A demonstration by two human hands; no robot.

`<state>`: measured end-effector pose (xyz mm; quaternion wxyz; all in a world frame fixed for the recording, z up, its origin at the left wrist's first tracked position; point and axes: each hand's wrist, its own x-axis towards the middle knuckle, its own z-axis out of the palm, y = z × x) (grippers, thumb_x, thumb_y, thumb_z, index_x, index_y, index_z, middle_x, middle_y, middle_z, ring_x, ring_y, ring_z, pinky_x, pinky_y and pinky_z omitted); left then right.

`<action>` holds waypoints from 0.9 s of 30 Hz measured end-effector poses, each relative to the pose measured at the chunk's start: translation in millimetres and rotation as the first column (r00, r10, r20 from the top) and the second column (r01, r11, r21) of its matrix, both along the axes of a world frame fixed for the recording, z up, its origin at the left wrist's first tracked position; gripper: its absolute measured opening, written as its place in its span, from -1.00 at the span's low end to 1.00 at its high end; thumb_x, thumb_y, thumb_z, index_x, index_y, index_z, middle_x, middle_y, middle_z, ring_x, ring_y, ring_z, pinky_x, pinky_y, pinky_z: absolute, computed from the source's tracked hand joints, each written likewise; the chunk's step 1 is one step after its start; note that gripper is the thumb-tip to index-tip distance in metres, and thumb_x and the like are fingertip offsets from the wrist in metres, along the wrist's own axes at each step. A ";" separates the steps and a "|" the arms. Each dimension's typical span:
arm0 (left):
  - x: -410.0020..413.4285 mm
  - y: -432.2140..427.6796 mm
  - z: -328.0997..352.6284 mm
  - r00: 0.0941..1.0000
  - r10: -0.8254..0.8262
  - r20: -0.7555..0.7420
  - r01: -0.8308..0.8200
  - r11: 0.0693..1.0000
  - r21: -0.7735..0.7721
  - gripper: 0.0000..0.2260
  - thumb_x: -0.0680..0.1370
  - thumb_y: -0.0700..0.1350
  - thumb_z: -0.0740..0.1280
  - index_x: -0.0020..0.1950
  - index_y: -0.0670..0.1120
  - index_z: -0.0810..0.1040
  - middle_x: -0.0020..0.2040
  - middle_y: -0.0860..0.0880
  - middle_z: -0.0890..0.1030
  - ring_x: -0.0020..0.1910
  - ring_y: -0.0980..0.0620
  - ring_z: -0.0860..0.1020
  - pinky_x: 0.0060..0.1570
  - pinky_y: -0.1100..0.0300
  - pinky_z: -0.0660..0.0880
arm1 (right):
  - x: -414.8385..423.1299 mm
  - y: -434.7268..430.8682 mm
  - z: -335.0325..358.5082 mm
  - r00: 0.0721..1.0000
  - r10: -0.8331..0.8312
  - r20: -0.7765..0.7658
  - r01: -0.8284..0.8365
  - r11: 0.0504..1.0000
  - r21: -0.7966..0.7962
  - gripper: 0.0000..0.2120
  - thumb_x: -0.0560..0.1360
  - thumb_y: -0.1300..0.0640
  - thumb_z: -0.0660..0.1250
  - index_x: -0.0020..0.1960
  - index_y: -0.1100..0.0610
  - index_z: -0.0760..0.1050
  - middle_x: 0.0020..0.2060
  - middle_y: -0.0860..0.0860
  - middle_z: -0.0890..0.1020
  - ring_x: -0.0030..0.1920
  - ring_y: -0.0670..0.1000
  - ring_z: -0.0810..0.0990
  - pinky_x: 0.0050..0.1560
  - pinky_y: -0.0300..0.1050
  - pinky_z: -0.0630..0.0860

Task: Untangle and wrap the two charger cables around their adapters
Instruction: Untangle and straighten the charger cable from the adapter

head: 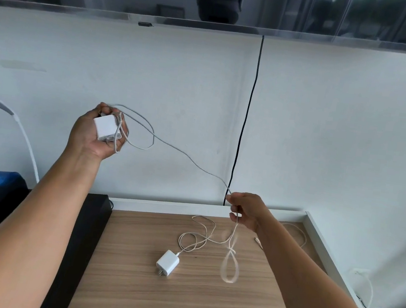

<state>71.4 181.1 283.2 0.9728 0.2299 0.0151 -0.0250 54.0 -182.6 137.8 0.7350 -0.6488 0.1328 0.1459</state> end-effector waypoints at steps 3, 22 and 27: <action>-2.8 -2.3 -0.1 1.000 -0.021 0.000 0.021 0.999 0.030 -0.65 0.02 -0.32 0.57 -0.38 -0.03 0.52 -0.30 0.12 0.49 -0.32 0.13 0.56 -0.20 0.32 0.51 | -0.1 -3.9 -9.8 0.993 -0.117 0.024 0.118 0.993 -0.019 -0.88 0.45 0.29 0.44 -0.16 0.12 0.53 -0.37 0.00 0.47 -0.44 -0.06 0.30 -0.37 -0.20 0.29; -31.2 -112.6 -19.4 0.861 -0.430 -0.273 0.508 0.690 0.516 -0.82 0.56 -0.06 0.30 -0.21 -0.05 0.59 -0.35 0.01 0.57 -0.34 0.05 0.60 -0.31 0.22 0.54 | 2.6 59.5 63.9 0.806 0.432 0.404 -0.444 0.893 -0.070 -0.60 0.51 0.23 0.38 0.34 0.14 0.47 -0.11 0.10 0.67 -0.13 0.15 0.66 0.19 0.04 0.49; -35.7 -107.2 -31.2 0.851 -0.442 -0.284 0.512 0.574 0.639 -0.88 0.51 -0.01 0.36 -0.12 -0.03 0.63 -0.28 0.03 0.59 -0.33 0.07 0.57 -0.35 0.22 0.52 | 1.1 48.6 75.3 0.864 0.307 0.400 -0.304 0.950 -0.074 -0.75 0.57 0.13 0.32 0.15 0.28 0.57 -0.38 0.02 0.46 -0.51 -0.08 0.24 -0.50 -0.25 0.23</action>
